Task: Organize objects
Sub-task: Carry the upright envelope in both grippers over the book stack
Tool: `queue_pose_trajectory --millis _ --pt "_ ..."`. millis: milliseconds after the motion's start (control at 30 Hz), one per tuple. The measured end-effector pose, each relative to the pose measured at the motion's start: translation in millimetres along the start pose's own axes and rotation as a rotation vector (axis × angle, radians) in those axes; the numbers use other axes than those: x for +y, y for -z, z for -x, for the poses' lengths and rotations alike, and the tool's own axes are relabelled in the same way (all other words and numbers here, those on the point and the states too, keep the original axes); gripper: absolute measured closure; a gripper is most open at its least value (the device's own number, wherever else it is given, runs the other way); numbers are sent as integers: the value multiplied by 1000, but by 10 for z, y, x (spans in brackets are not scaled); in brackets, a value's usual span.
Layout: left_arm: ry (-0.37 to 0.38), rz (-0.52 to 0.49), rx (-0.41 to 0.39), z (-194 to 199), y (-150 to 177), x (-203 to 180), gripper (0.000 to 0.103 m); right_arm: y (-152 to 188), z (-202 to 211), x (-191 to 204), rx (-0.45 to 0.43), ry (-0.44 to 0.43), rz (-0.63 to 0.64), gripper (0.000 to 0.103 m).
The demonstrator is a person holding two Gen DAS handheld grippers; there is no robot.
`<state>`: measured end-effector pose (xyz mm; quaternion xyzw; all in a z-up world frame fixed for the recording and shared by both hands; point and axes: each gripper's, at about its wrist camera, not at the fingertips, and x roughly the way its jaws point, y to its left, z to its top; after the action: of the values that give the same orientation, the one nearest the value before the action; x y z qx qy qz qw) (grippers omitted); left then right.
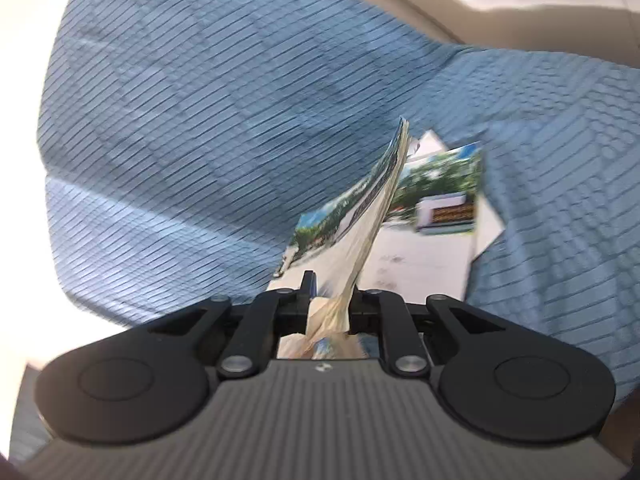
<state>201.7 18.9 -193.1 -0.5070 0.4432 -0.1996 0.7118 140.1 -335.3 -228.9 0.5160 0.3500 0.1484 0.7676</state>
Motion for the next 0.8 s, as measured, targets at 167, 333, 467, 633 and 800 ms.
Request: queue_pose_trajectory --millis 167,333,467,633,800 --pt "30 13 -62 360 22 -29 99 20 -22 304 44 -27 37 88" --pt "89 22 -135 810 66 -22 99 84 -54 639 106 -65 86 88" --pt "102 -20 -203 1146 125 -62 98 159 -90 929 149 -94 152 88" --pt "115 -41 -265 1499 226 -45 97 263 -136 1180 192 -126 207 88" --pt "113 -53 -307 1769 372 68 95 393 -218 1354 252 -152 271 88"
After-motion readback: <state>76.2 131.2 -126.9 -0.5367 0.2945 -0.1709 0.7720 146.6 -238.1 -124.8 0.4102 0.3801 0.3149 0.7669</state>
